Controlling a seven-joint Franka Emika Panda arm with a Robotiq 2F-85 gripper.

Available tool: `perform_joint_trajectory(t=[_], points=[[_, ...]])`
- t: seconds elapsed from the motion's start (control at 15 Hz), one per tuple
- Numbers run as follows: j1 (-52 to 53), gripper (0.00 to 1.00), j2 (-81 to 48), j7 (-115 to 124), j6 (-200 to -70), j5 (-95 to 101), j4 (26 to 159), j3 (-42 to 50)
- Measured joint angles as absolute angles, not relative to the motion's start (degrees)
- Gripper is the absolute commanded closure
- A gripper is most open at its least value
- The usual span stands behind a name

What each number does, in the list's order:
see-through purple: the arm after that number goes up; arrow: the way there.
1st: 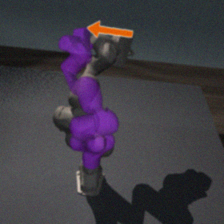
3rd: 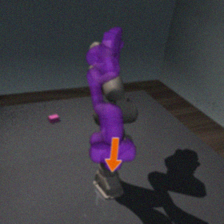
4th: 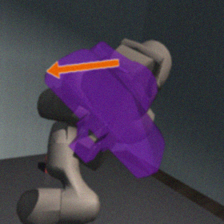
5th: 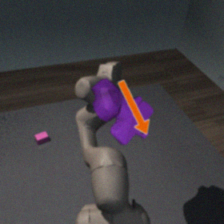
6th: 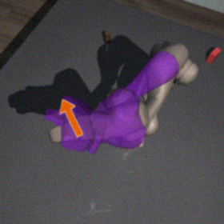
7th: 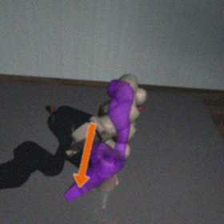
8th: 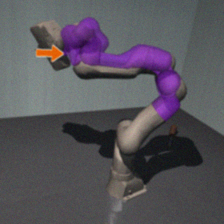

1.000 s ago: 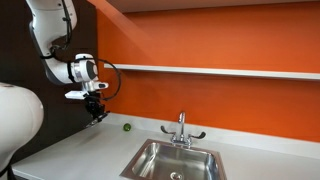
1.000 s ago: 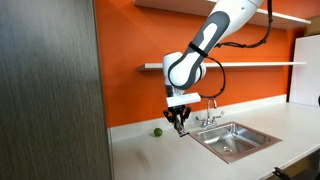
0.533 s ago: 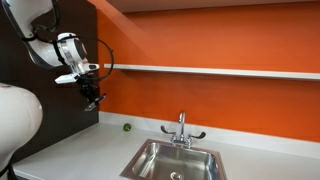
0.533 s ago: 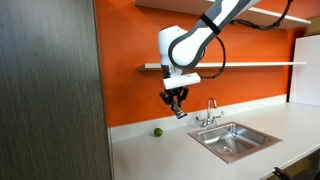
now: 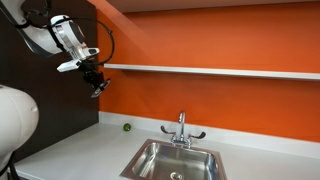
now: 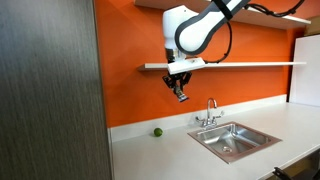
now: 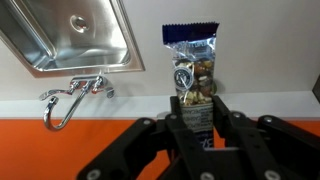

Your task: Pick up the pack of snacks and put it on the first shelf

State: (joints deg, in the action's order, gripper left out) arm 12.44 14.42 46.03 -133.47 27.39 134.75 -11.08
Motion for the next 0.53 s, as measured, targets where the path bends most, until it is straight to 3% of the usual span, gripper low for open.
perform_joint_trajectory(t=[0.53], points=[[8.0,0.91,18.6,35.8,-131.7,26.3,134.6,-10.8]])
